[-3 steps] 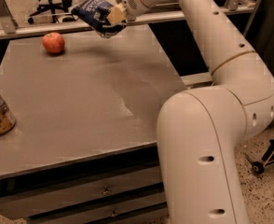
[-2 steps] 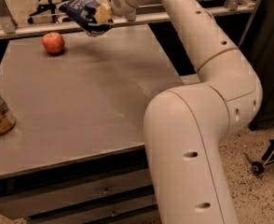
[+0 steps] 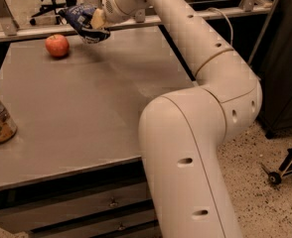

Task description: Move blue chip bag near apple

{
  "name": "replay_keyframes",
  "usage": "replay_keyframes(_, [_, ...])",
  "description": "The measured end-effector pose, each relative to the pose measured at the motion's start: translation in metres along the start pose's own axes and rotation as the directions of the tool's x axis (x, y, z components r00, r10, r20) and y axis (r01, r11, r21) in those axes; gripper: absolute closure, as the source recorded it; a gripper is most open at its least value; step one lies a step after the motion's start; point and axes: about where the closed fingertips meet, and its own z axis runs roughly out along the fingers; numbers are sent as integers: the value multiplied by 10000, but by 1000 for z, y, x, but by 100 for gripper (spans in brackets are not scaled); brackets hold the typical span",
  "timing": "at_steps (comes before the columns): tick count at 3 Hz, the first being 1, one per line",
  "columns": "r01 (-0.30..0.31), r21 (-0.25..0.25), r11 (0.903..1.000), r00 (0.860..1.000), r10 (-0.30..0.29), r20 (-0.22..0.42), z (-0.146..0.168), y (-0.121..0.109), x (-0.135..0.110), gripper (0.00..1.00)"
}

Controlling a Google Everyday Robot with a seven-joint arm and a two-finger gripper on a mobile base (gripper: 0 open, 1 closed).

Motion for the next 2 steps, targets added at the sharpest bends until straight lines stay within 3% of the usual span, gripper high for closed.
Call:
replay_keyframes(1, [-490, 56, 9988, 9987, 491, -129, 12, 3, 3, 100])
replay_keyframes(2, [-939, -95, 9955, 9954, 937, -181, 26, 12, 5, 89])
